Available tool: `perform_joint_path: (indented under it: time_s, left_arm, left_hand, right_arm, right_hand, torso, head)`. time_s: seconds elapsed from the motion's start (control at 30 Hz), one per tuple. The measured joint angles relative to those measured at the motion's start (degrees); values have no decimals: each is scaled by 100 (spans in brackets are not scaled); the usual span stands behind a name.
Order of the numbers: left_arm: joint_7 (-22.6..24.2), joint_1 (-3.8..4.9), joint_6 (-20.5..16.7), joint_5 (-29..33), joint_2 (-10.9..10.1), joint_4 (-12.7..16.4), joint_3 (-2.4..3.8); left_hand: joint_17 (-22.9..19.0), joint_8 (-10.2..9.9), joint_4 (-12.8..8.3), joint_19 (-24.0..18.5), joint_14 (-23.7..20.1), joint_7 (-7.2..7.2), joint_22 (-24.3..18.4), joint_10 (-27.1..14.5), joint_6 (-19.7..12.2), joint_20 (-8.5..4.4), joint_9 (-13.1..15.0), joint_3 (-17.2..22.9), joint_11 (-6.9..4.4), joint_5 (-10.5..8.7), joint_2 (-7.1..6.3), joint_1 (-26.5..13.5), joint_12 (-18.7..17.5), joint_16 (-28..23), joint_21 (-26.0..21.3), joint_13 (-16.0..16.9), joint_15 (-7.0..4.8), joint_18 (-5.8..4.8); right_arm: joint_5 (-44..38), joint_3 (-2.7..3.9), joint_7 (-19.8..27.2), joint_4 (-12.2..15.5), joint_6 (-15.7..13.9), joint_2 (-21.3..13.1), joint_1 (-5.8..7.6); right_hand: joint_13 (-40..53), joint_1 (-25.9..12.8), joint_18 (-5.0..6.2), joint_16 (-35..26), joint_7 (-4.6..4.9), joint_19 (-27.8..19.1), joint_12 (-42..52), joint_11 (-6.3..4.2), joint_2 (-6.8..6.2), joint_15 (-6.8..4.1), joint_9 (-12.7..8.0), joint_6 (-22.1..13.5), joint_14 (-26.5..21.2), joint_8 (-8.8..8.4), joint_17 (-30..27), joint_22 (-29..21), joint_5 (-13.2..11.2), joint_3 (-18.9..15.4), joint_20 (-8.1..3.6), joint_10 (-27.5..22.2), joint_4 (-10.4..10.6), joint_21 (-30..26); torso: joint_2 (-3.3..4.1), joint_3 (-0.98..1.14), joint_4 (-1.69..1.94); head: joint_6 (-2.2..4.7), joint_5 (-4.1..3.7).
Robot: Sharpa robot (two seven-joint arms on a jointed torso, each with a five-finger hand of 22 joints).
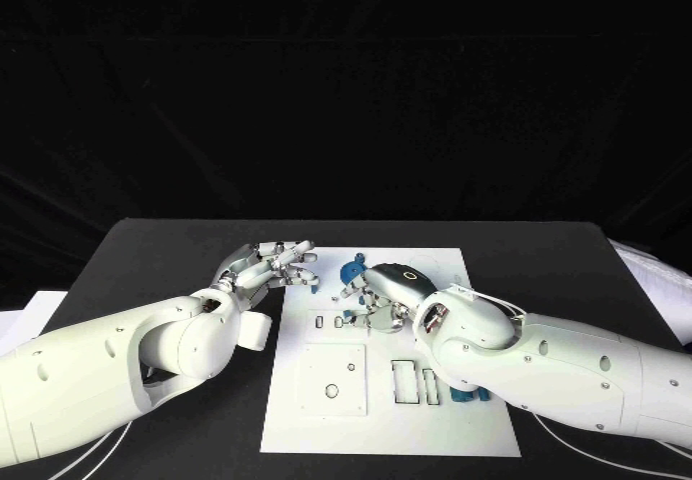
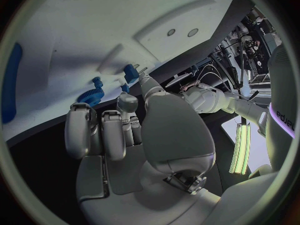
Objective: Assemble the parts on the task board
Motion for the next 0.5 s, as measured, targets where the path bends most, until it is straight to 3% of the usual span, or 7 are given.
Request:
perform_joint_path:
  time_s: [0.2, 0.27, 0.3, 0.33, 0.43, 0.47, 0.5]
  left_arm:
    - [-220, 1, -88, -226, -6, -12, 0]
    - [-343, 1, -118, -346, -12, -13, 0]
    - [-495, 1, -145, -494, -22, -8, -1]
    - [-570, 1, -153, -565, -31, 0, -2]
    - [-990, 8, -167, -947, -84, 47, -2]
    - [-1208, 23, -164, -1138, -102, 65, -5]
    - [-1392, 44, -153, -1299, -112, 78, -7]
  left_hand:
    - [781, 0, 27, 637, 783, -171, 439, 678, 252, -294, 23, -26, -244, 0, -2, -80, 275, 1032, 752, 183, -277, 0]
    - [1442, 1, 53, 715, 897, -219, 594, 828, 301, -372, 24, -30, -316, 0, -26, -103, 369, 1767, 989, 259, -331, 0]
    - [2425, 41, 98, 792, 936, -268, 820, 989, 374, -427, 35, -48, -373, 0, -69, -146, 504, 2839, 1285, 373, -376, 0]
    - [2944, 59, 113, 876, 944, -302, 1081, 1075, 408, -455, 41, -63, -399, 0, -92, -170, 591, 3413, 1549, 443, -407, 1]
    - [4893, 121, 242, 1286, 938, -373, 2928, 1297, 478, -543, 76, -193, -504, 0, -123, -395, 1125, 5493, 3263, 894, -477, -230]
    - [5189, 162, 283, 1346, 938, -394, 3357, 1316, 500, -569, 91, -233, -525, 0, -132, -444, 1317, 5876, 3644, 1065, -477, -247]
    - [5338, 227, 368, 1395, 942, -413, 3819, 1304, 519, -580, 119, -298, -556, 0, -124, -549, 1600, 6270, 4054, 1311, -508, -353]
  right_arm:
    - [75, 57, 140, 263, -357, -201, 91]
    - [107, 74, 202, 359, -394, -288, 135]
    - [153, 87, 276, 461, -413, -398, 188]
    - [179, 88, 311, 513, -414, -457, 218]
    - [355, 106, 481, 720, -408, -741, 392]
    - [462, 115, 547, 787, -402, -852, 473]
    - [563, 117, 597, 838, -398, -940, 538]
  right_hand:
    - [-53, -25, 0, -19, 31, -20, -10, 49, -35, 41, 0, -113, 0, 0, 0, -39, 0, -218, 20, -48, 77, -24]
    - [-64, -23, 0, -19, 36, -20, -33, 51, -83, 40, 0, -146, 0, 0, 0, -51, 5, -269, 21, -51, 111, -31]
    - [-73, -23, 0, -27, 37, -38, -33, 51, -83, 40, 0, -160, 0, 0, 0, -67, 24, -304, 38, -51, 115, -31]
    - [-77, -23, 0, -43, 38, -43, -33, 51, -83, 40, 0, -161, 0, 0, 0, -75, 24, -311, 43, -51, 122, -31]
    - [-88, -23, 0, -54, 41, -51, -55, 53, -83, 40, 0, -164, 0, 0, 1, -117, 24, -342, 51, -91, 134, -60]
    - [-88, -22, 0, -54, 41, -51, -55, 52, -82, 40, 0, -164, 0, 0, 3, -125, 24, -360, 51, -92, 138, -60]
    - [-88, 6, 0, -54, 41, -54, -55, 52, -54, 40, 2, -164, 0, 0, 4, -133, 24, -363, 54, -92, 142, -71]
  torso:
    - [-7, 7, -4]
    - [-12, 10, -4]
    - [-19, 14, -4]
    - [-23, 17, -4]
    - [-44, 29, -6]
    - [-57, 36, -8]
    - [-68, 40, -12]
  head:
    - [35, -14]
    - [40, -15]
    - [41, -13]
    - [42, -10]
    - [39, 12]
    - [34, 21]
    - [30, 28]
